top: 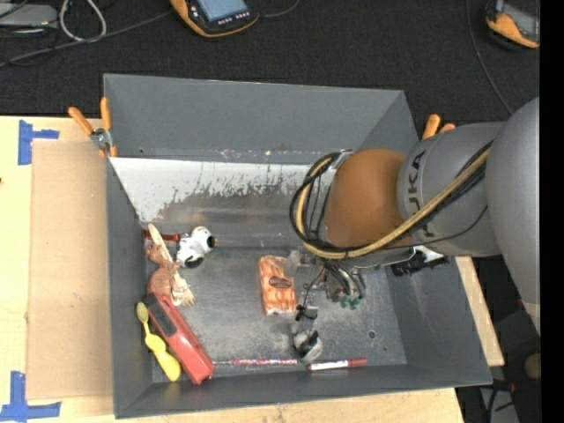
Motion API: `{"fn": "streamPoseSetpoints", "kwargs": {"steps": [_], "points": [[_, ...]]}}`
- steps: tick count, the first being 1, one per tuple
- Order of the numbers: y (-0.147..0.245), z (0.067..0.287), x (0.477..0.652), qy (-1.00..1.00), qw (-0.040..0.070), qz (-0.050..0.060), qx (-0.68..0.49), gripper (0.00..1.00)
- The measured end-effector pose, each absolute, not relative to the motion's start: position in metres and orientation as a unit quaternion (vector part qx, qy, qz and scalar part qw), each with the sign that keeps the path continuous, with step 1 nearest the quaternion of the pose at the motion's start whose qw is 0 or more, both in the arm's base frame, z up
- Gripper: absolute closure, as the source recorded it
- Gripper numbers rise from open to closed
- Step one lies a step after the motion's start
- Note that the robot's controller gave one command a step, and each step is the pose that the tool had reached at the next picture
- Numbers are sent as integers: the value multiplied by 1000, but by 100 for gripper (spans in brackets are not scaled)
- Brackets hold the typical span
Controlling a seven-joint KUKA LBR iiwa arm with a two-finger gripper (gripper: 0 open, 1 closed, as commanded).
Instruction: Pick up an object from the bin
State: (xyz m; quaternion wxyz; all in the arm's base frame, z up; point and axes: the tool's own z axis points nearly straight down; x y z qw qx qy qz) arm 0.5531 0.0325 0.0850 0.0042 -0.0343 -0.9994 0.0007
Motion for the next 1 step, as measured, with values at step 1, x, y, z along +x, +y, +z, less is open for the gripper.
{"fn": "streamPoseSetpoints", "kwargs": {"steps": [1], "points": [[34, 92, 565, -999, 4, 1, -33, 0]]}}
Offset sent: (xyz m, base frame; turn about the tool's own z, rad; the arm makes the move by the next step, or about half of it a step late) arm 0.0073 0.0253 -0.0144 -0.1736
